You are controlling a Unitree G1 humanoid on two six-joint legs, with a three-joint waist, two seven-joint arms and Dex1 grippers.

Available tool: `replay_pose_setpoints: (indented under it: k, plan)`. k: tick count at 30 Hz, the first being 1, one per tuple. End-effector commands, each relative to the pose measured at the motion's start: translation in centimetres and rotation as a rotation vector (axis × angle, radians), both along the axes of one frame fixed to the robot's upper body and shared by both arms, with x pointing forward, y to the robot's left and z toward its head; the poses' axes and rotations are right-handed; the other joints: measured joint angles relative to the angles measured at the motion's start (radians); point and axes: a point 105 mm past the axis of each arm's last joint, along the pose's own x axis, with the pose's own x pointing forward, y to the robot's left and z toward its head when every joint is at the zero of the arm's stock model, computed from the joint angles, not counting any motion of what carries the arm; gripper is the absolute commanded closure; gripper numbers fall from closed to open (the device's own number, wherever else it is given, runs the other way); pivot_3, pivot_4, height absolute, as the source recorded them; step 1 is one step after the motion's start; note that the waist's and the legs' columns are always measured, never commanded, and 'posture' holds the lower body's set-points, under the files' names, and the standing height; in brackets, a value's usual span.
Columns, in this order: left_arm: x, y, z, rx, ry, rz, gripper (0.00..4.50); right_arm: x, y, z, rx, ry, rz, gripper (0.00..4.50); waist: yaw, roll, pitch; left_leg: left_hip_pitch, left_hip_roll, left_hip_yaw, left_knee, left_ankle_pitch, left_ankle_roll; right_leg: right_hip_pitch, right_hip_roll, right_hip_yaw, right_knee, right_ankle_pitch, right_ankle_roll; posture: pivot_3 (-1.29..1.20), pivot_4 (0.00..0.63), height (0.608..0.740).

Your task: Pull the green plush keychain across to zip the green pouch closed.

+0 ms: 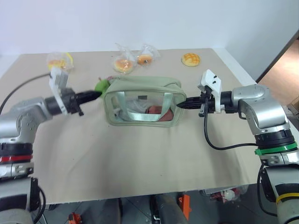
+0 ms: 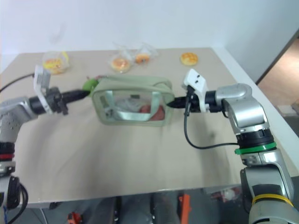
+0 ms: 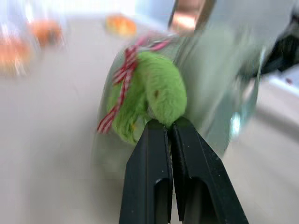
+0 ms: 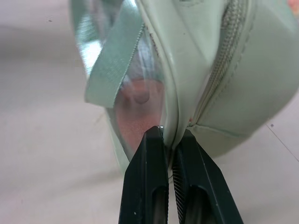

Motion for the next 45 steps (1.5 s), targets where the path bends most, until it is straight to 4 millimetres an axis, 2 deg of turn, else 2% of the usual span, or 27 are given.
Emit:
replay_pose_setpoints:
  k: [1, 4, 7, 10, 15, 21, 24, 29, 32, 36, 39, 45]
  plan:
    - [0.3, -0.7, 4.1, 0.003, -0.17, 0.027, 4.49, -0.3, 0.1, 1.4, 0.015, -0.055, 0.013, 4.5, 0.002, 0.0, 0.0, 0.0, 0.0, 0.0, 0.0, 0.0, 0.0, 0.0, 0.0, 0.001, 0.0, 0.0, 0.0, 0.0, 0.15, 0.74]
    - [0.7, -2.4, 5.8, 0.01, -0.239, -0.004, 4.49, -0.2, 0.1, 1.5, 0.017, -0.058, 0.011, 4.5, 0.003, 0.0, 0.0, 0.0, -0.001, 0.001, 0.0, 0.0, 0.0, 0.0, -0.001, 0.002, 0.0, 0.0, 0.0, 0.0, 0.15, 0.74]
    - [0.6, -4.3, 6.5, 0.046, -0.284, -0.069, 4.49, -0.3, 0.1, 1.5, 0.017, -0.061, 0.009, 4.5, 0.003, 0.0, 0.0, 0.0, -0.001, 0.001, 0.0, 0.0, 0.0, 0.0, 0.0, 0.001, 0.0, 0.0, 0.001, 0.0, 0.15, 0.74]
    - [0.3, -6.4, 6.2, 0.095, -0.289, -0.163, 4.49, -0.3, 0.0, 1.6, 0.021, -0.065, 0.002, 4.5, 0.003, 0.0, 0.0, 0.0, -0.001, 0.001, 0.0, 0.0, 0.0, 0.0, 0.0, 0.002, 0.0, 0.0, 0.001, 0.0, 0.15, 0.74]
    - [-0.5, -9.2, 3.9, 0.255, -0.306, -0.303, 4.49, -0.7, -0.2, 1.6, 0.022, -0.066, -0.008, 4.5, 0.002, 0.0, 0.0, 0.0, -0.001, 0.001, 0.0, 0.0, 0.0, 0.0, 0.0, 0.002, 0.0, 0.0, 0.001, 0.0, 0.15, 0.74]
    - [-1.1, -11.1, 4.8, 0.23, -0.341, -0.366, 4.49, -0.9, -0.3, 1.5, 0.025, -0.064, -0.016, 4.5, 0.003, 0.0, 0.0, 0.0, -0.001, 0.001, 0.0, 0.0, 0.0, 0.0, 0.0, 0.003, 0.0, 0.0, 0.001, 0.0, 0.15, 0.74]
    - [-1.0, -11.4, 5.4, 0.218, -0.358, -0.354, 4.49, -0.9, -0.2, 1.4, 0.027, -0.062, -0.018, 4.5, 0.003, 0.0, 0.0, 0.0, -0.001, 0.001, 0.001, 0.0, 0.0, 0.0, 0.0, 0.003, 0.0, 0.001, 0.001, 0.0, 0.15, 0.74]
    - [-0.5, -9.7, 6.0, 0.178, -0.344, -0.293, 4.49, -0.8, 0.0, 1.3, 0.028, -0.059, -0.015, 4.5, -0.001, 0.0, 0.0, 0.0, -0.001, 0.001, 0.001, 0.0, 0.0, 0.0, 0.0, 0.003, 0.0, 0.001, 0.001, 0.0, 0.15, 0.74]
    - [-0.8, -8.4, 6.4, 0.13, -0.298, -0.29, 3.54, -0.7, 0.0, 1.3, 0.027, -0.058, -0.015, 4.5, -0.002, 0.0, 0.0, 0.0, -0.001, 0.001, 0.001, 0.0, 0.0, 0.0, 0.001, 0.003, 0.0, 0.001, 0.001, 0.0, 0.15, 0.74]
    - [-0.8, -7.4, 5.6, 0.179, -0.278, -0.261, 2.18, -0.5, 0.1, 1.3, 0.029, -0.058, -0.012, 4.5, -0.002, 0.0, 0.0, 0.0, -0.001, 0.002, 0.001, 0.0, 0.0, 0.0, 0.0, 0.004, 0.0, 0.001, 0.001, 0.0, 0.15, 0.74]
    - [-1.8, -6.9, 5.4, 0.182, -0.27, -0.308, 1.17, -0.5, 0.3, 1.4, 0.031, -0.058, -0.004, 4.5, -0.002, 0.0, 0.0, 0.0, -0.001, 0.002, 0.001, 0.0, 0.0, 0.0, 0.0, 0.003, 0.0, 0.001, 0.002, 0.0, 0.15, 0.74]
    - [-2.4, -4.8, 6.2, 0.147, -0.258, -0.259, 1.17, -0.4, 0.5, 1.4, 0.031, -0.055, 0.003, 4.5, -0.007, 0.0, 0.0, 0.0, -0.001, 0.001, 0.001, 0.0, 0.0, 0.0, 0.0, 0.003, 0.0, 0.001, 0.001, 0.0, 0.15, 0.74]
